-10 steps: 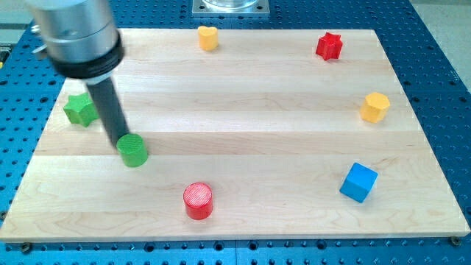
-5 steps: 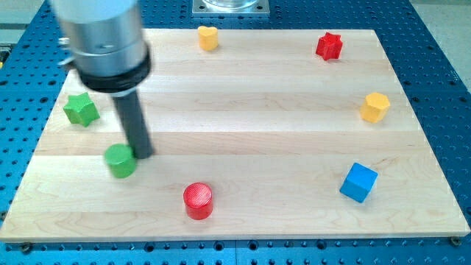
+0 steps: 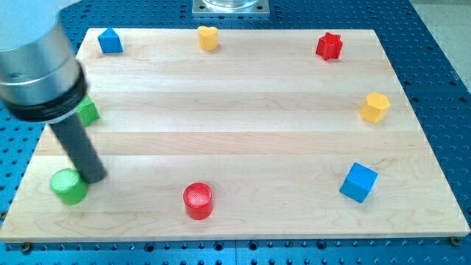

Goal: Keep both circles in a horizontal line with cube

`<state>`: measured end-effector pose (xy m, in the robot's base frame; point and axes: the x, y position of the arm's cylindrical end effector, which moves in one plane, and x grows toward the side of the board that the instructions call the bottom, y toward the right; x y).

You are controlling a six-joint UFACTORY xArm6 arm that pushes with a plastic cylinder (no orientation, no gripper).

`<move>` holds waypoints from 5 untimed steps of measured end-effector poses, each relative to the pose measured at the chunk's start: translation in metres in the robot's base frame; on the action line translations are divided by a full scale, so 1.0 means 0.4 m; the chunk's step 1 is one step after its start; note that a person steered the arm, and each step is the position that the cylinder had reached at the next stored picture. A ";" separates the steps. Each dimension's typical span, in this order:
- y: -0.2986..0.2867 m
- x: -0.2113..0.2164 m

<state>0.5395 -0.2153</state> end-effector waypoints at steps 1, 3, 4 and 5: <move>-0.018 0.000; 0.196 0.094; 0.283 0.171; 0.429 0.144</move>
<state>0.5971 -0.0437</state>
